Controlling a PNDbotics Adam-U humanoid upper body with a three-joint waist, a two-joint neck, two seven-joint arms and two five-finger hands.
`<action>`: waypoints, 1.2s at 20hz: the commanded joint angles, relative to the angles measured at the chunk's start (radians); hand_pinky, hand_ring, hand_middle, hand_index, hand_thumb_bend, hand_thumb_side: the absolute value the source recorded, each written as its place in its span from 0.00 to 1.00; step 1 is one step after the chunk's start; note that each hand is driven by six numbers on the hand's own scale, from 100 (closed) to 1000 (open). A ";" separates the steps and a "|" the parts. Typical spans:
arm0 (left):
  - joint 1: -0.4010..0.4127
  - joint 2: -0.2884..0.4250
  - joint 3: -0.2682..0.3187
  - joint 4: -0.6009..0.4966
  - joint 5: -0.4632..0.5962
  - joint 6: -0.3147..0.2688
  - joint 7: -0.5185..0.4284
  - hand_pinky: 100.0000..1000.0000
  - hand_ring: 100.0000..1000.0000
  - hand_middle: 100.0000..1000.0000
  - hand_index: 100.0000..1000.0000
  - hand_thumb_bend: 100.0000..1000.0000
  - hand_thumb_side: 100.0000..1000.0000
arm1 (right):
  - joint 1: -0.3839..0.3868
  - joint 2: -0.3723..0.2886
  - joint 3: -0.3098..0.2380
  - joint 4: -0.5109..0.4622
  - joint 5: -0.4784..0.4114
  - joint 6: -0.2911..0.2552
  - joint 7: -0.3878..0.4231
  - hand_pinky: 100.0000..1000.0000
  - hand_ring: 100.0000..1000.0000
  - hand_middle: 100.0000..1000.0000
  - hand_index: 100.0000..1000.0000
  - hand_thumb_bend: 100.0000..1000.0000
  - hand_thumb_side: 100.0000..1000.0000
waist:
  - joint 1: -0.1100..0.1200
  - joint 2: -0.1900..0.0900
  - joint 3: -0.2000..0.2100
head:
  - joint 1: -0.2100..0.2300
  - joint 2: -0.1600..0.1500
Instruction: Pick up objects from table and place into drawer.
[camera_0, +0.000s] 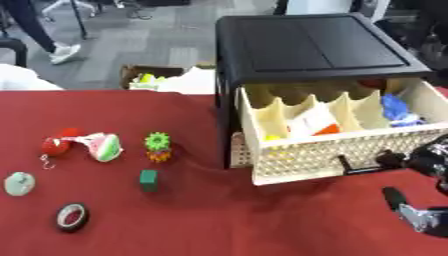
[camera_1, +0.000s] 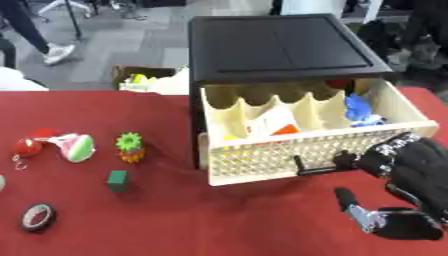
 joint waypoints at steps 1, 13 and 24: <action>-0.005 0.018 0.008 -0.018 -0.001 0.001 0.000 0.39 0.45 0.55 0.67 0.00 0.83 | 0.006 -0.015 -0.011 -0.005 0.014 -0.002 -0.002 0.00 0.00 0.00 0.69 0.00 1.00 | 0.000 -0.020 -0.001 | 0.001 -0.014; -0.006 0.020 0.009 -0.018 0.000 -0.001 0.000 0.39 0.45 0.55 0.67 0.00 0.83 | -0.004 -0.011 -0.040 -0.005 0.027 0.015 -0.013 0.24 0.54 0.54 0.81 0.00 1.00 | -0.001 -0.022 0.001 | 0.005 -0.016; -0.005 0.022 0.009 -0.018 0.001 -0.001 -0.001 0.39 0.45 0.55 0.67 0.00 0.82 | -0.008 -0.004 -0.071 -0.005 -0.032 0.000 -0.065 0.07 0.50 0.53 0.80 0.00 1.00 | -0.002 -0.030 -0.004 | 0.011 -0.008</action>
